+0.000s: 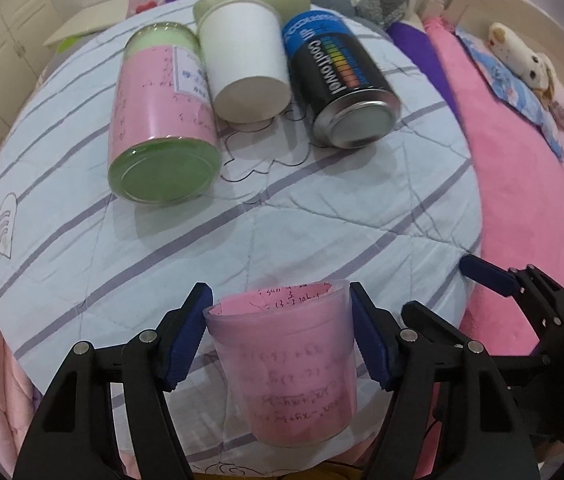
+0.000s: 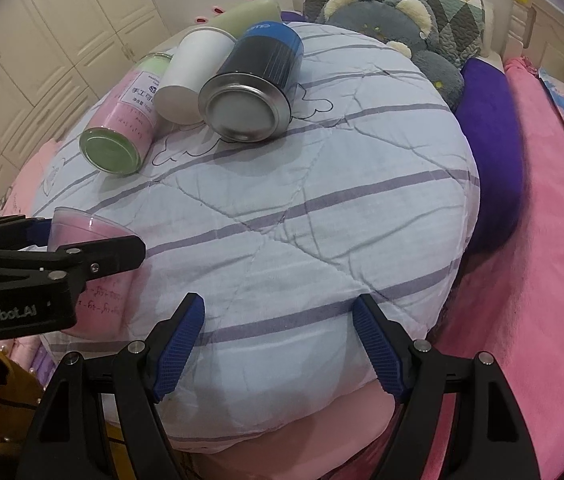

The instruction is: Flip cup upright

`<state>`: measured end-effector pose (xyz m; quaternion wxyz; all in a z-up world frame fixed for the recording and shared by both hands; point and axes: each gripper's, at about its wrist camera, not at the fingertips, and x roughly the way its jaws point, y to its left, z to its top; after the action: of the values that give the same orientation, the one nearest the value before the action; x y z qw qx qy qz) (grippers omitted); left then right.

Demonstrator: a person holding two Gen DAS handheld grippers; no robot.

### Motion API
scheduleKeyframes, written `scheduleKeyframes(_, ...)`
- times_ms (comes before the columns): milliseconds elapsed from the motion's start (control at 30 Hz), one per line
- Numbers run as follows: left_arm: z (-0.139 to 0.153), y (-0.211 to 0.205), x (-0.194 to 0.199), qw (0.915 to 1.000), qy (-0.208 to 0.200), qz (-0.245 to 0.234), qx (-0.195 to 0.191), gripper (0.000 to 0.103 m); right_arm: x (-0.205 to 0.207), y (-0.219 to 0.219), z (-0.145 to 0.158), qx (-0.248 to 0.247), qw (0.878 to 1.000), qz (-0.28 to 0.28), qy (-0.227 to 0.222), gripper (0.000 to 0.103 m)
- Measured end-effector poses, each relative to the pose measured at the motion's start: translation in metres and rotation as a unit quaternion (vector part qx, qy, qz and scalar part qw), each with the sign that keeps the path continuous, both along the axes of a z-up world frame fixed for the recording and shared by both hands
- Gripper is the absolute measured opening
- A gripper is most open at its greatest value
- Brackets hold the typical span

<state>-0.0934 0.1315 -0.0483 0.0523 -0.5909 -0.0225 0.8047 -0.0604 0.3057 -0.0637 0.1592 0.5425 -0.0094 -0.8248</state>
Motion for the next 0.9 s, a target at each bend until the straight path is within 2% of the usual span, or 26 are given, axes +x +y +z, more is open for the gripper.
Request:
scheduleKeyframes(433, 0.021, -0.005, 0.007, 0.9981, 0.049, -0.036, -0.012, 0.069, 0.000, 0.000, 0.010, 0.001, 1.000, -0.026, 0.000, 0.078)
scheduleKeyframes(900, 0.038, -0.023, 0.001, 0.9936, 0.092, -0.052, -0.042, 0.067, -0.012, -0.026, 0.018, 0.009, 0.999, -0.032, 0.007, 0.078)
